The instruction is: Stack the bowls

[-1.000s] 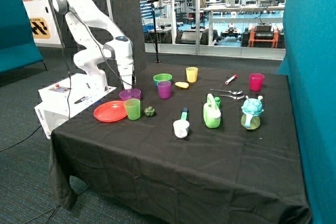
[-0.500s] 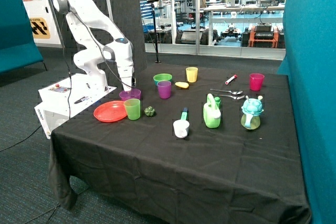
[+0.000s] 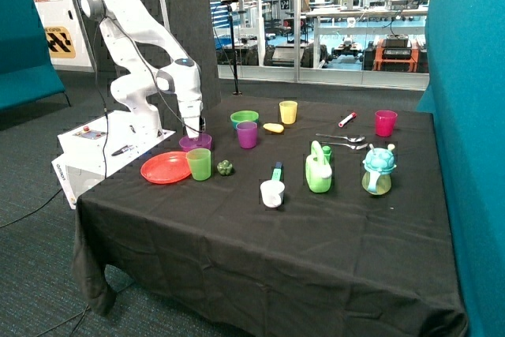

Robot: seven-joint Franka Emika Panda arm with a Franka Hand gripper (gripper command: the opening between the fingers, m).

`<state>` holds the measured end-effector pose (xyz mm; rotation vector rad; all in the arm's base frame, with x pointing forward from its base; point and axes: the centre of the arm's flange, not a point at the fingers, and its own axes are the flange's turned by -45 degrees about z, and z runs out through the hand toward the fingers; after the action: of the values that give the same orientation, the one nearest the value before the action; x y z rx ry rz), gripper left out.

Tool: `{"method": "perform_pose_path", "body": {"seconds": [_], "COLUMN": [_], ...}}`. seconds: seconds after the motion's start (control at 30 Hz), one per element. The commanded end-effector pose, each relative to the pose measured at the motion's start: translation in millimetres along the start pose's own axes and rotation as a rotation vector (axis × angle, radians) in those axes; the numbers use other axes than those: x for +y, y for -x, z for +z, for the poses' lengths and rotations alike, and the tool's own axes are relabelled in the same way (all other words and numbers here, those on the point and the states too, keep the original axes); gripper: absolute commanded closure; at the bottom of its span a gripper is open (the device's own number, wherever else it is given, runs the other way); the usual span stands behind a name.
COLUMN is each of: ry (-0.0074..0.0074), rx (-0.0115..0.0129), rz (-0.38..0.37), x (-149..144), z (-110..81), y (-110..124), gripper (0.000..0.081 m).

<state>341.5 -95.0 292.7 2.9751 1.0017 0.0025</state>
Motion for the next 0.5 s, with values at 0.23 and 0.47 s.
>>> {"method": "perform_pose_path", "body": {"seconds": [0.23, 0.47], "ry": [-0.0028, -0.0028], "rx": [-0.0007, -0.0007], "rz": [-0.007, -0.008], "x": [-1.4, -3.6], "z": [4.2, 3.4], "y": [1.4, 2.6], "gripper": [0.0808, 0.0808]}}
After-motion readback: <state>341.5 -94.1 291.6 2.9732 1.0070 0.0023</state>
